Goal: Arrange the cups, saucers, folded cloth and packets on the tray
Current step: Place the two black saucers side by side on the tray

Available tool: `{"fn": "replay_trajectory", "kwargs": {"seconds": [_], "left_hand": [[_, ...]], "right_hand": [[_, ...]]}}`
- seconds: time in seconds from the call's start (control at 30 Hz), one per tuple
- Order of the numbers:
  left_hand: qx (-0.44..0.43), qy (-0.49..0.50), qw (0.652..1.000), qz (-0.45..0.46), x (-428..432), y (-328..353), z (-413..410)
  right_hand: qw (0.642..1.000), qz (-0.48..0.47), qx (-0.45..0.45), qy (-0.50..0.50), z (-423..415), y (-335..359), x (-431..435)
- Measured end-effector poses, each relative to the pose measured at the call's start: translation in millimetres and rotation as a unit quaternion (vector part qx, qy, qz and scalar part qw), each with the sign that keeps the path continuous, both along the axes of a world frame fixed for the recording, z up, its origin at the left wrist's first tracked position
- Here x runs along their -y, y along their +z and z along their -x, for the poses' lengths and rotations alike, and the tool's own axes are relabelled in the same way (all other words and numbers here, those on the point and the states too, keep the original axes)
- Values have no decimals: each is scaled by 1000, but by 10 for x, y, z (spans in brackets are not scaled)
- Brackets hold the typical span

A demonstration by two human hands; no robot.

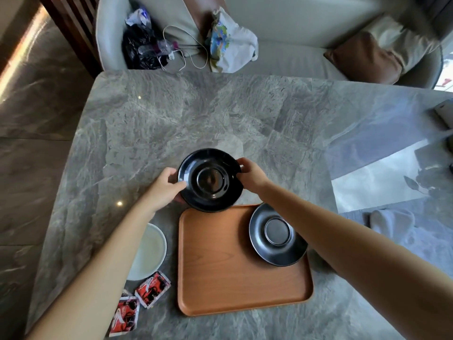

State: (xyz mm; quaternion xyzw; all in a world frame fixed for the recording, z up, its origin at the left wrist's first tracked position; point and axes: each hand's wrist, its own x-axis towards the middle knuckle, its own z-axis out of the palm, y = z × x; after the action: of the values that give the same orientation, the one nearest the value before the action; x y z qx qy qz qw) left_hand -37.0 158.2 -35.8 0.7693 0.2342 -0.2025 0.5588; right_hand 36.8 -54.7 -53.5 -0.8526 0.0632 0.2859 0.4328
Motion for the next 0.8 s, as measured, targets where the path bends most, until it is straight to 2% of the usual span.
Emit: {"fn": "replay_trajectory", "kwargs": {"seconds": [0.1,0.23,0.33,0.47,0.53,0.8], "left_hand": [[3,-57,998,-2,-19,44,87],[21,-148,984,-100,-16,54,198],[-22,-195,972,-130,26,51,326],[-75,-261,916,-294,119,96,490],[-74,-275,903,-323,160,108,557],[-59,-278,886,-366,141,5,662]], "right_hand": [[998,25,-3,65,79,116,105],[994,33,-10,101,314,189,213],[992,49,-2,116,476,182,281],[989,73,8,132,648,152,324],[986,86,15,143,707,155,314],[976,135,53,164,864,145,246]]}}
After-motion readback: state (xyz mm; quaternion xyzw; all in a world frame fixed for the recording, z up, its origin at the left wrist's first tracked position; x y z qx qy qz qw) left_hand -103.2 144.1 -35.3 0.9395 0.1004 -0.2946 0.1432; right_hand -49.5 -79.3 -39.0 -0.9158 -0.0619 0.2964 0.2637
